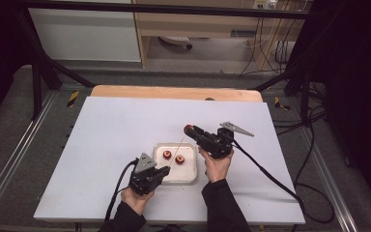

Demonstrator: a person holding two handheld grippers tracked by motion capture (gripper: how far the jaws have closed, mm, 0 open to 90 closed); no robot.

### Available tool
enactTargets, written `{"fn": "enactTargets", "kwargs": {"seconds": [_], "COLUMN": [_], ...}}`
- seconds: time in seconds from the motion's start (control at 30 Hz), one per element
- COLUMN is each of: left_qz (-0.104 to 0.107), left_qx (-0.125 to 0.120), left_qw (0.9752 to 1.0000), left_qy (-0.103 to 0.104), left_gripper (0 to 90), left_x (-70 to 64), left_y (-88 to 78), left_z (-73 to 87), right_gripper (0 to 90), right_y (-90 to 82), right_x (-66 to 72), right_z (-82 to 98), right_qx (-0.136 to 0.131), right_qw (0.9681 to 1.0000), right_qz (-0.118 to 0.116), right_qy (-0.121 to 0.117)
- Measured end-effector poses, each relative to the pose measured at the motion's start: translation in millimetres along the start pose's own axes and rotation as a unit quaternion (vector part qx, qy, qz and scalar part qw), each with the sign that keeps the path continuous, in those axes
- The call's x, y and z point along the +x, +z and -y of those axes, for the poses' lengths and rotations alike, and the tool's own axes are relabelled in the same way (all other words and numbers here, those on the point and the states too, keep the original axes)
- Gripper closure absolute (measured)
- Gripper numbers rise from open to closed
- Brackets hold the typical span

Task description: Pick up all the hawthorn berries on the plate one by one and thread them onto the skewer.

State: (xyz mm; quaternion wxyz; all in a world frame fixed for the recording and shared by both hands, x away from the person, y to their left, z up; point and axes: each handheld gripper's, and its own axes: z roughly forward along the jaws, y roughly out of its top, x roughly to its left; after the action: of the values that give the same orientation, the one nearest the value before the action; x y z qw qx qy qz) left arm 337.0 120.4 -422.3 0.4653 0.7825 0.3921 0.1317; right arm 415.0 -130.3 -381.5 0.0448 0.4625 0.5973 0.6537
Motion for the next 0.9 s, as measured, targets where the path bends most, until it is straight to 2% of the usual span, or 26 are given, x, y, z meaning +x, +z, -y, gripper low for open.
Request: {"fn": "enactTargets", "kwargs": {"seconds": [0.1,0.23,0.57,0.67,0.9], "left_qz": [0.0,0.002,0.004,0.005,0.007], "left_qx": [-0.001,-0.004,-0.008,-0.006,-0.014], "left_qw": [1.0,1.0,0.9999,0.9999,0.9993], "left_qy": [-0.002,-0.005,-0.013,-0.015,-0.035], "left_gripper": [88.5,88.5,88.4,88.4,88.5], "left_x": [-1.0,-0.7,0.0,0.7,1.7], "left_y": [2.8,3.5,3.9,4.4,4.5], "left_z": [-0.1,-0.6,-1.4,-1.2,-2.4], "right_gripper": [61.7,61.7,61.8,61.8,61.8], "right_y": [1.3,2.1,7.1,7.6,9.2], "right_x": [0.3,0.1,1.3,1.3,2.7], "right_z": [1.6,3.1,9.8,11.6,16.4], "right_qx": [-0.002,-0.01,-0.021,-0.022,-0.021], "right_qw": [1.0,0.9999,0.9995,0.9996,0.9995], "right_qz": [-0.002,0.0,-0.009,-0.009,-0.012], "right_qy": [0.009,0.003,0.021,0.018,0.021]}}
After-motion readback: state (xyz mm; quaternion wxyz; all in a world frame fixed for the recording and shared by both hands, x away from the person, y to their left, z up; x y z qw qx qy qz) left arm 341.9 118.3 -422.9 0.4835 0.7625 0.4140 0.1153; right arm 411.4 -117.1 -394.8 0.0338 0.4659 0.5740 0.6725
